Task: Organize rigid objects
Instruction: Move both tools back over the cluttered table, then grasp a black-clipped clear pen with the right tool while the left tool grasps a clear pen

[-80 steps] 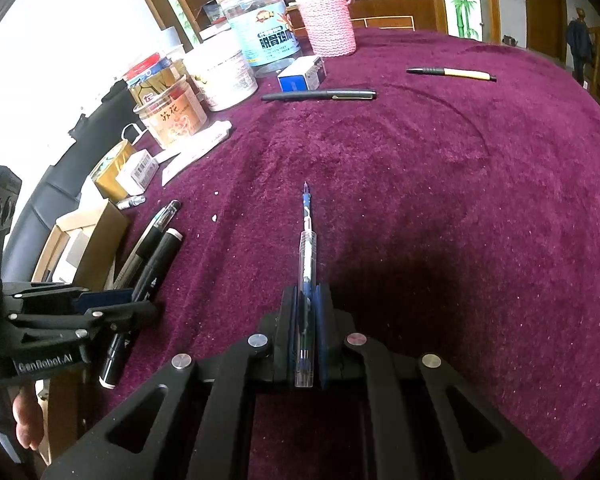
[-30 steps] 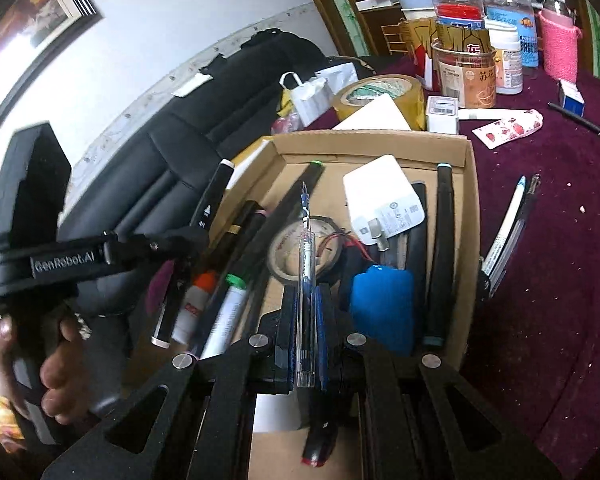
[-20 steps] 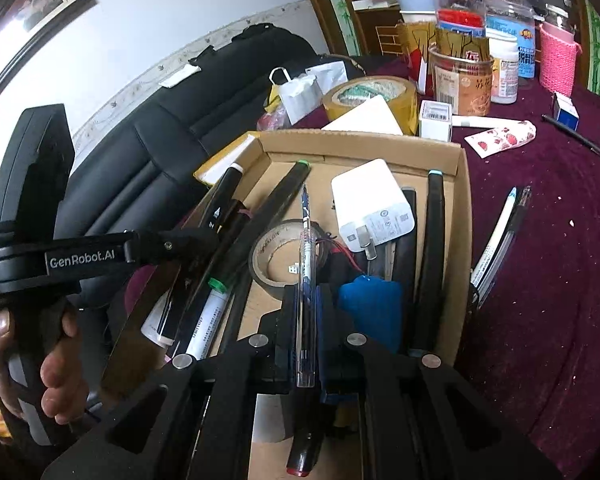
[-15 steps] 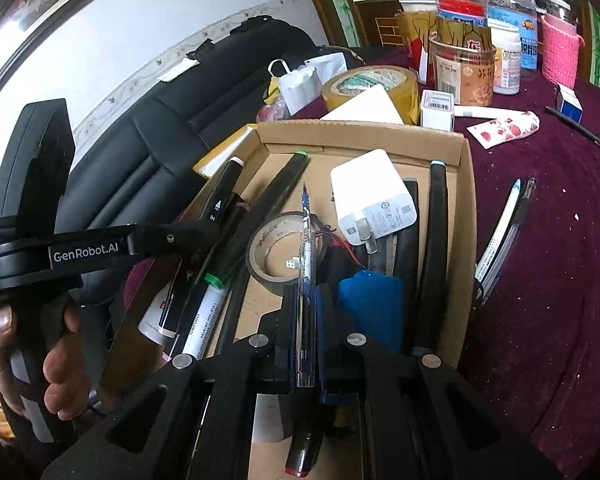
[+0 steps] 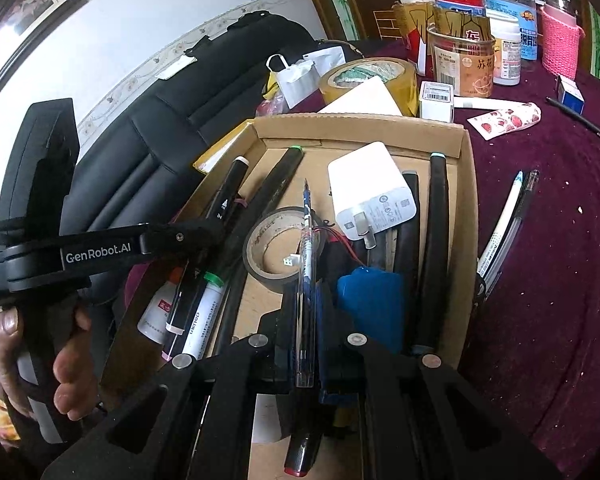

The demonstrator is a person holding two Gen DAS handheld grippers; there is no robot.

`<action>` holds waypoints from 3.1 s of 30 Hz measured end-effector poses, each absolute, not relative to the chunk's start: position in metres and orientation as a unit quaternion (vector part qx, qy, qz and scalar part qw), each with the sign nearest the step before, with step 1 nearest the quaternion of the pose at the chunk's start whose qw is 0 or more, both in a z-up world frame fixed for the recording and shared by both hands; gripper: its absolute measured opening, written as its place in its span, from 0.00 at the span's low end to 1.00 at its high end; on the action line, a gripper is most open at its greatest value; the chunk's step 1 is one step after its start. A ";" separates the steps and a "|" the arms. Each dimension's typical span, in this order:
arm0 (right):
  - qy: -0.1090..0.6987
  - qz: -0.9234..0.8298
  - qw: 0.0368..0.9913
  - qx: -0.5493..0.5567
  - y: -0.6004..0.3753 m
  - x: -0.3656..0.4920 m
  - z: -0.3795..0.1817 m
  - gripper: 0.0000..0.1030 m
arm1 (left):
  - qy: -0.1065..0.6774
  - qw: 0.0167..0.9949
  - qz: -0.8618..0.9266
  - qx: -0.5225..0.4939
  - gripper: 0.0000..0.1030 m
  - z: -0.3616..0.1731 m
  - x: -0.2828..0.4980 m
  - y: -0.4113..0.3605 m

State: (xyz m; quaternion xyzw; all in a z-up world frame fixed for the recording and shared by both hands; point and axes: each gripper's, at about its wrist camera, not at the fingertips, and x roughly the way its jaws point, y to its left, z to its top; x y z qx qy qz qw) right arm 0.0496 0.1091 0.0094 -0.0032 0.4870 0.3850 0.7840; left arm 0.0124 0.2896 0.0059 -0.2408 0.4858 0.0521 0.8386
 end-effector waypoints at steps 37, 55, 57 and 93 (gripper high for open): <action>0.511 0.398 0.756 0.093 -0.020 0.072 -0.016 0.40 | 0.413 0.872 -0.078 -0.250 0.61 0.066 -0.011 0.164; 0.485 0.376 0.787 -0.068 0.027 0.057 -0.017 0.17 | 0.409 0.875 -0.066 -0.252 0.61 0.066 -0.009 0.171; 0.484 0.378 0.786 -0.065 0.018 0.053 -0.014 0.12 | 0.408 0.876 -0.065 -0.248 0.61 0.066 -0.007 0.169; 0.476 0.350 0.804 -0.062 -0.031 0.038 0.007 0.09 | 0.415 0.874 -0.074 -0.239 0.61 0.064 0.007 0.156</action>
